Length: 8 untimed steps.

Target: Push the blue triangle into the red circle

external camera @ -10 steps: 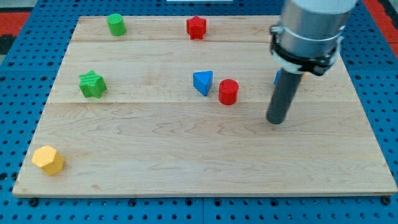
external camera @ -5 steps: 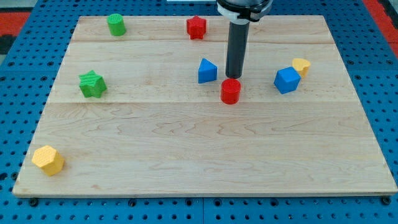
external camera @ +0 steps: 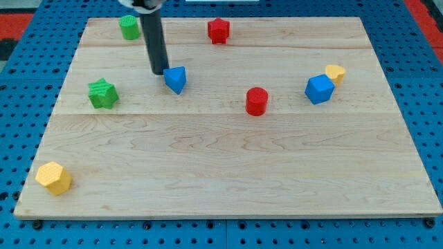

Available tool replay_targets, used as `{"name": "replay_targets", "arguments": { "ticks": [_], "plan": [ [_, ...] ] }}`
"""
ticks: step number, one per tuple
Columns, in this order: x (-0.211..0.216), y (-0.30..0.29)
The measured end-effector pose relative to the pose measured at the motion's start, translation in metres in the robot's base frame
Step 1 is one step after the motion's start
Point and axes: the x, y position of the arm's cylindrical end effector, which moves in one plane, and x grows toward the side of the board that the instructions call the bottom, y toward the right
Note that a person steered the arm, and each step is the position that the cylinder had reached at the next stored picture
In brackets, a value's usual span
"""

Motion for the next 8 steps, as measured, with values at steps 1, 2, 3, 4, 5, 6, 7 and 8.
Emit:
{"name": "replay_targets", "arguments": {
  "ticks": [1, 2, 3, 4, 5, 6, 7, 8],
  "plan": [
    [0.007, 0.018],
    [0.005, 0.073],
    [-0.004, 0.136],
    [-0.004, 0.096],
    [-0.011, 0.078],
    [-0.007, 0.060],
    [-0.005, 0.071],
    [0.003, 0.078]
  ]
}}
